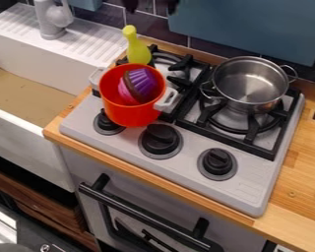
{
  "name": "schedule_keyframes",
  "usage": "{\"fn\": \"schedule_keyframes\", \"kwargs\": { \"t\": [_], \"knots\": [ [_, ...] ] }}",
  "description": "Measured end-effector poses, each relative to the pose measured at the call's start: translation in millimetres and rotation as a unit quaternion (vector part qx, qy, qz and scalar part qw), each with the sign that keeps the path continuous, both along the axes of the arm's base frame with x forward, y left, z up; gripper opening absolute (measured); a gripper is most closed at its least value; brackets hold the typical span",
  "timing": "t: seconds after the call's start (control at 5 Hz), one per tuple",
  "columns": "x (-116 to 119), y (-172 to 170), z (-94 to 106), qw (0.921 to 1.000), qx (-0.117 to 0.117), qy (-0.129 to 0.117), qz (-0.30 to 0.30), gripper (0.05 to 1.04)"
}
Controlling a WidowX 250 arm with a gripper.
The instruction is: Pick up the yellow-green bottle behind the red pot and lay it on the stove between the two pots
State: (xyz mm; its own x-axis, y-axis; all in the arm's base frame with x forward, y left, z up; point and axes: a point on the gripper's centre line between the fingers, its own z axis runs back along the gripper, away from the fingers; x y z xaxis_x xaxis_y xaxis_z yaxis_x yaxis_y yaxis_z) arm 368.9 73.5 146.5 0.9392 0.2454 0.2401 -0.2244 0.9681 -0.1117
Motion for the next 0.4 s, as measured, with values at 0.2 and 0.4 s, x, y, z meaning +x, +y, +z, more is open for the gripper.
{"fn": "schedule_keyframes", "kwargs": {
  "t": [0.2, 0.4],
  "knots": [
    [-8.6, 3.7, 8.9, 0.9995, 0.022, -0.009, -0.021, 1.0],
    [-10.2, 11.9, 13.9, 0.999, 0.033, -0.005, -0.03, 1.0]
  ]
}}
